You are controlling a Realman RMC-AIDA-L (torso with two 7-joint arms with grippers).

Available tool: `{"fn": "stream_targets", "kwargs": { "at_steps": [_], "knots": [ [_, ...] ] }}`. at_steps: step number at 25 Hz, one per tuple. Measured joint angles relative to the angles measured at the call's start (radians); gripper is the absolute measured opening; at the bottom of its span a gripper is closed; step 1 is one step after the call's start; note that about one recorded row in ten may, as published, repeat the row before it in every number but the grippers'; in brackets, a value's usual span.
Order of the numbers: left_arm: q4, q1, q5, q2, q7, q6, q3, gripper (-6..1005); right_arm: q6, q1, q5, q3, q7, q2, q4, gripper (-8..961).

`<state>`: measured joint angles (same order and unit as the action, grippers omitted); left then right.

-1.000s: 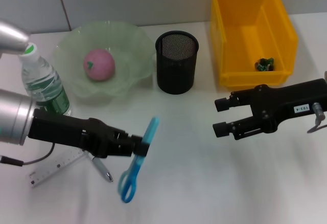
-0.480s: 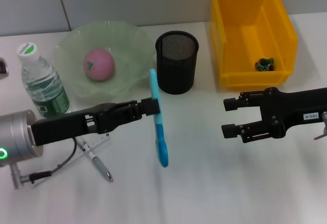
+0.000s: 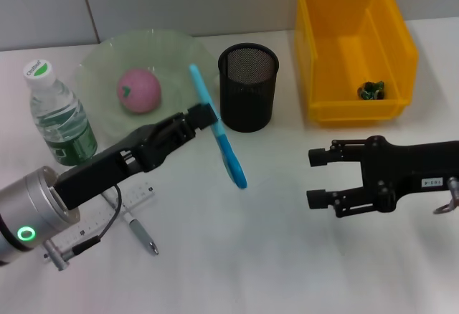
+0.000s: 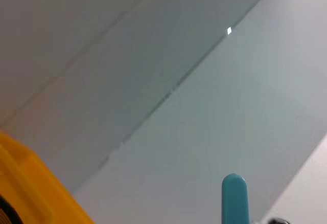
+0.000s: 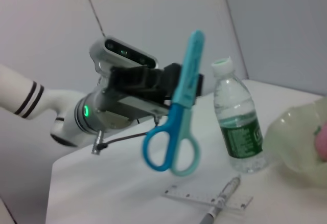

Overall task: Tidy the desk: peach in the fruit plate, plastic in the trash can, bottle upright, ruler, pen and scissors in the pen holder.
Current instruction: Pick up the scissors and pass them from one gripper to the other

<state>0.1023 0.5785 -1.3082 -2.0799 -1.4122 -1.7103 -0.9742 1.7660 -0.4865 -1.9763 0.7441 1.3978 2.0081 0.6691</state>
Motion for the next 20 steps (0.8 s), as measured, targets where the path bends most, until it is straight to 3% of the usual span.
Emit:
{"fn": "stream_targets", "kwargs": {
  "at_steps": [6,12,20],
  "knots": [
    [-0.137,0.022,0.070,0.000,0.139,-0.012,0.031,231,-0.009,0.011,0.002,-0.020,-0.103,0.033,-0.035,816],
    [-0.223,0.035,0.068,0.000,0.169,-0.036,0.141,236,0.002,0.015,0.037,-0.117,-0.298,0.063,-0.140,816],
    [-0.307,0.036,0.066,0.000,0.161,-0.045,0.246,242,-0.004,0.023,0.170,-0.120,-0.575,0.068,-0.313,817]
  ]
}}
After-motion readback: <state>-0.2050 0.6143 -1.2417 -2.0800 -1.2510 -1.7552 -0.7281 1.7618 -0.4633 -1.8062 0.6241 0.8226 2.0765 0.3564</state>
